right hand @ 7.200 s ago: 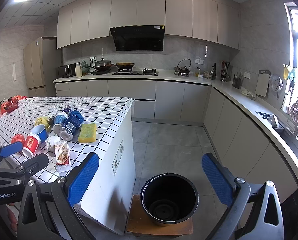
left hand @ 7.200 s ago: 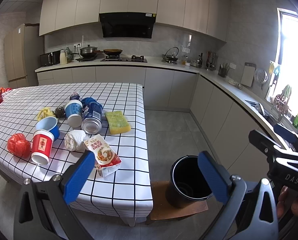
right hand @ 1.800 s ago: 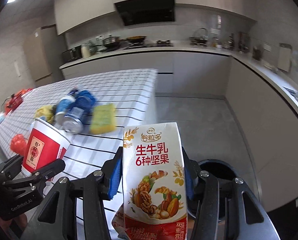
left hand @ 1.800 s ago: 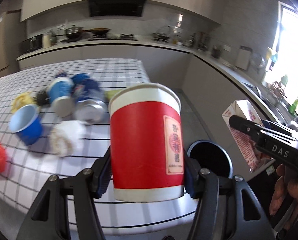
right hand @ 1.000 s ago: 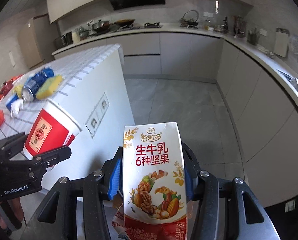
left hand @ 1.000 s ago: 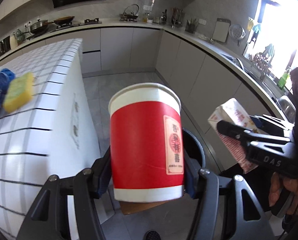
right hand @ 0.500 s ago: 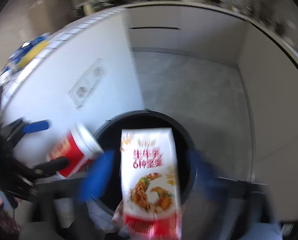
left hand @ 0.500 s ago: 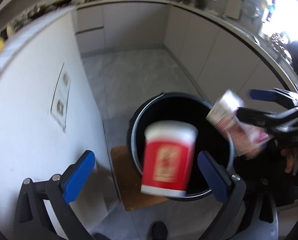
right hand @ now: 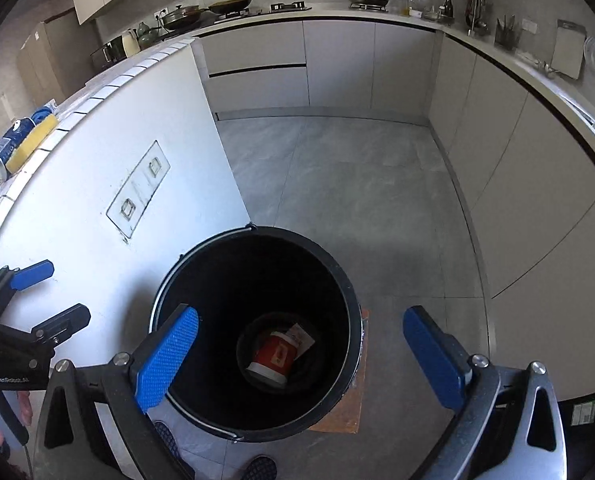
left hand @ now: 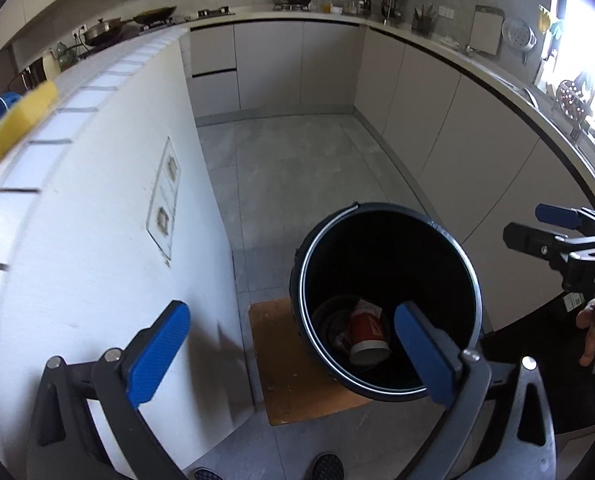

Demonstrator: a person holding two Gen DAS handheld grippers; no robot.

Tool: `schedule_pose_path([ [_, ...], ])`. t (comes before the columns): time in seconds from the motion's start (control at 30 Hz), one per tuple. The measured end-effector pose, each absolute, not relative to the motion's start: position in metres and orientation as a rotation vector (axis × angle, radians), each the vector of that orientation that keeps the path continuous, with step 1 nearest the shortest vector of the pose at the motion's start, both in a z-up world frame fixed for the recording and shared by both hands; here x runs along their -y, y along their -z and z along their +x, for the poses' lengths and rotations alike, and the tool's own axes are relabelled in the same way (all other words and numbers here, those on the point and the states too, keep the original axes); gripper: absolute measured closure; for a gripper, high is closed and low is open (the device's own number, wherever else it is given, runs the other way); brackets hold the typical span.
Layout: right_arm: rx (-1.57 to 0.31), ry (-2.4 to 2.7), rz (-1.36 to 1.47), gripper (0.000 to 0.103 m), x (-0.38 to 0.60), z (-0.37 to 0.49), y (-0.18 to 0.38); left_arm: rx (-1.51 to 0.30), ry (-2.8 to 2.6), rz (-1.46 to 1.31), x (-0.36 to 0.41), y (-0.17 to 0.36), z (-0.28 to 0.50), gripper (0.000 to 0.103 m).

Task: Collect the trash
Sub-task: 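Move both tools back from the bin toward the table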

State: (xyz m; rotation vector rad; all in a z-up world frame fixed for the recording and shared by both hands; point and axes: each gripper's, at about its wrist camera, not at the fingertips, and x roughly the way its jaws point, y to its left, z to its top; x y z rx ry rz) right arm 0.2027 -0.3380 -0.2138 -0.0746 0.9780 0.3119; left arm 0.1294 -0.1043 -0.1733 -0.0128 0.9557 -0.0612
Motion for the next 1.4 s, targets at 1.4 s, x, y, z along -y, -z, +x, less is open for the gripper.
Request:
schedule_pose_path([
  [1.4,-0.645,-0.512,-0.089,0.0,0.146,0.074,0.034,-0.647,-0.223,-0.175,-0.071,0.045,0.019,0.0],
])
